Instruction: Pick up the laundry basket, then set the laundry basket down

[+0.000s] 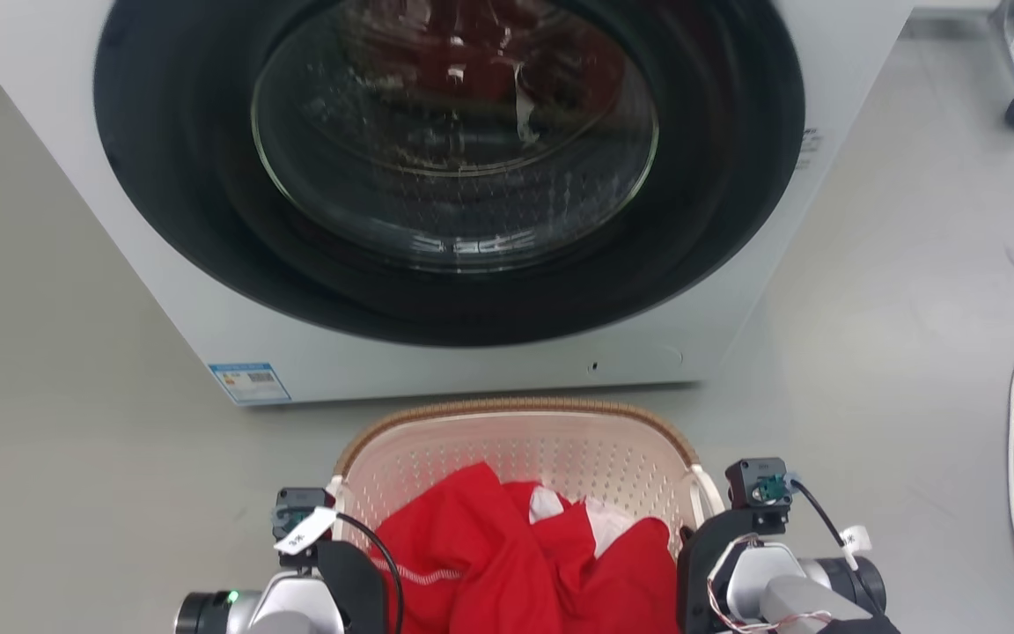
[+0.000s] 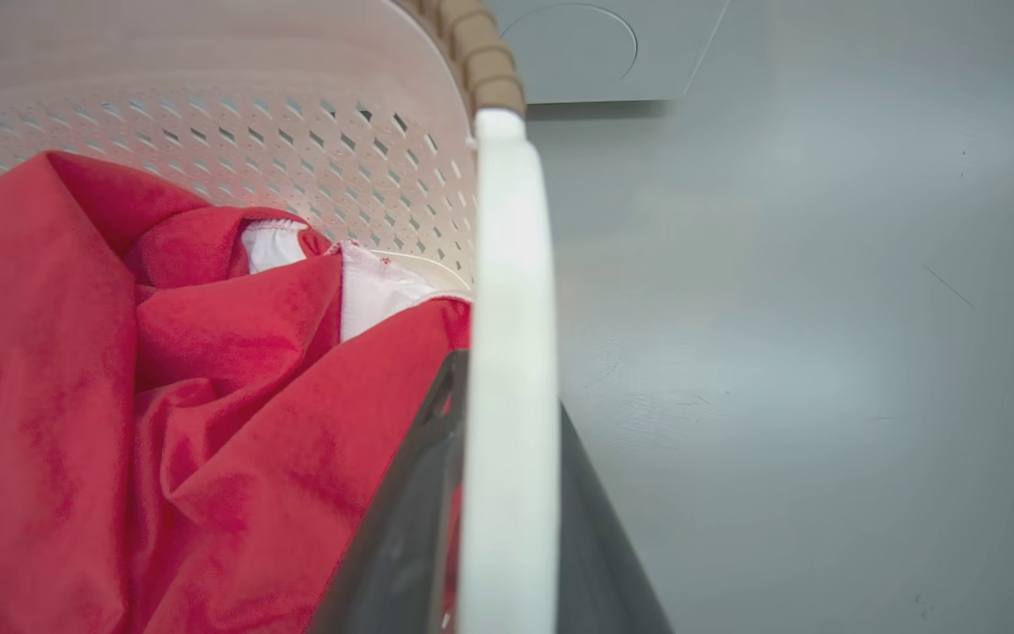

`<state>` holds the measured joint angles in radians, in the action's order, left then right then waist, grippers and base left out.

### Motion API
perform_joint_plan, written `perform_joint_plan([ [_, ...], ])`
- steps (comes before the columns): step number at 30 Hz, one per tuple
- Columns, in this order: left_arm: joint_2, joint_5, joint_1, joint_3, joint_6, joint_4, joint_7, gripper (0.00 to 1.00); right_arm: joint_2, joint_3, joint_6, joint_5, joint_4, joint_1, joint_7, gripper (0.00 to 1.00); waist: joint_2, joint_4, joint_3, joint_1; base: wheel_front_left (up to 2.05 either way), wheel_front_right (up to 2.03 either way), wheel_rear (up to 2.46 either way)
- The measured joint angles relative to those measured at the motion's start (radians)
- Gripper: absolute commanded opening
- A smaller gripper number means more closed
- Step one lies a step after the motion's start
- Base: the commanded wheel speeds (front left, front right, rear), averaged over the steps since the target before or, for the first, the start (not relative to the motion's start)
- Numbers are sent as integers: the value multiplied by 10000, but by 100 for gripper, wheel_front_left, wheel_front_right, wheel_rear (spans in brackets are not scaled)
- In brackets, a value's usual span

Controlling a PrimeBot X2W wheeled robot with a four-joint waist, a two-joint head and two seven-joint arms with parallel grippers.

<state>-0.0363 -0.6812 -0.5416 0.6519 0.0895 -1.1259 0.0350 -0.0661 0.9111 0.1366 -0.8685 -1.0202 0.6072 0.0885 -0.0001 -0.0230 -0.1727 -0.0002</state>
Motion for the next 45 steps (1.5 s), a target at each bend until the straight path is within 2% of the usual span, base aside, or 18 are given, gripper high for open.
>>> perform_joint_plan([
  [12, -27, -219, 967, 545, 31, -25, 253, 0, 0, 556, 13, -683, -8, -936, 313, 0, 0, -4, 1762, 0, 0, 0, 0],
  [19, -65, -479, 1128, 731, 71, -12, 280, 0, -4, 759, 29, -922, -8, -1090, 349, 0, 0, 6, 2428, 1, 0, 0, 0],
  [45, -113, -734, 1142, 1160, 157, -13, 278, 0, -31, 1315, 44, -1626, -81, -1067, 316, 0, 2, 77, 2675, 2, 0, 0, 0],
])
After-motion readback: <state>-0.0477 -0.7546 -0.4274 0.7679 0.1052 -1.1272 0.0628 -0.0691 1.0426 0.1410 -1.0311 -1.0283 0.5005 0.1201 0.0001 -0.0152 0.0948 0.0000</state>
